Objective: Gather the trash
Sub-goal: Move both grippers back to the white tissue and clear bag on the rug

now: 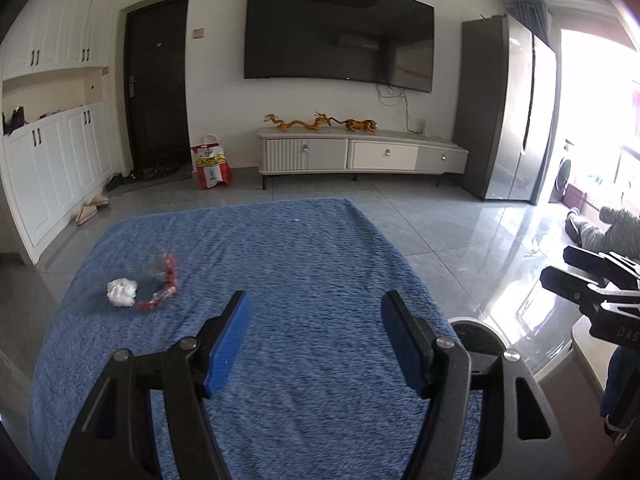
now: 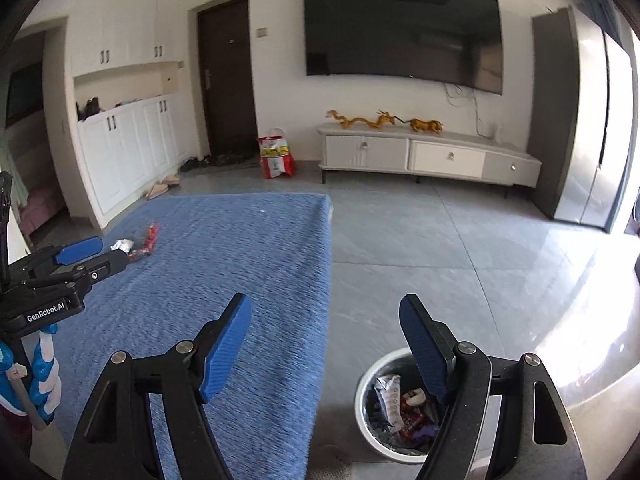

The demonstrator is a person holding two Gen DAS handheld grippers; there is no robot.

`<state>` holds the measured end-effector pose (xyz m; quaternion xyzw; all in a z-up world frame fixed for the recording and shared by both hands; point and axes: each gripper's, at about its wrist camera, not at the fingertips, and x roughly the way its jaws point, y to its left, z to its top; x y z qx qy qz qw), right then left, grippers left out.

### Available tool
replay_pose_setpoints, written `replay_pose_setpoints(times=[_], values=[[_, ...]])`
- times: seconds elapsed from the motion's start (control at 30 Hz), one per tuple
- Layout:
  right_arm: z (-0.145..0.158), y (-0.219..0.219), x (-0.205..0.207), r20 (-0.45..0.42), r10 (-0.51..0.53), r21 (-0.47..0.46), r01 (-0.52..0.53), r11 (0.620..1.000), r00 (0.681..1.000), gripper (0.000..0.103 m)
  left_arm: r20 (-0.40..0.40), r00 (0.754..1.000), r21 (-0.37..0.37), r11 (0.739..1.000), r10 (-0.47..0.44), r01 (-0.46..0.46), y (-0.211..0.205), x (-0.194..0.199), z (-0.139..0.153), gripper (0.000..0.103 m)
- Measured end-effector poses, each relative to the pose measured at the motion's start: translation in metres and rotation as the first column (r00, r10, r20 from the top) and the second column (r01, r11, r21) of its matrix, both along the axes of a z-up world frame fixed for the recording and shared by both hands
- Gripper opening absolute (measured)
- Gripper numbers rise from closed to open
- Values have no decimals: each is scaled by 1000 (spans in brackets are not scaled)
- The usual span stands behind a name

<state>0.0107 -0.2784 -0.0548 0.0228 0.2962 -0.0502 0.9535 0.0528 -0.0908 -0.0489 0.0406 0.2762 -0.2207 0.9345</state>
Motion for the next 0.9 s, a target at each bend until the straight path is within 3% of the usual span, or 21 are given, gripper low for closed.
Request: replay_pose_setpoints(times=[0.6, 0.9], values=[[-10, 113, 53, -99, 199, -77, -207, 975, 975, 78, -83, 985, -43, 987, 154, -158, 108, 25, -36, 66], [-31, 148, 90, -158, 283, -79, -298, 951, 946, 78, -181, 953, -47, 966, 243, -255, 164, 58, -67, 67]])
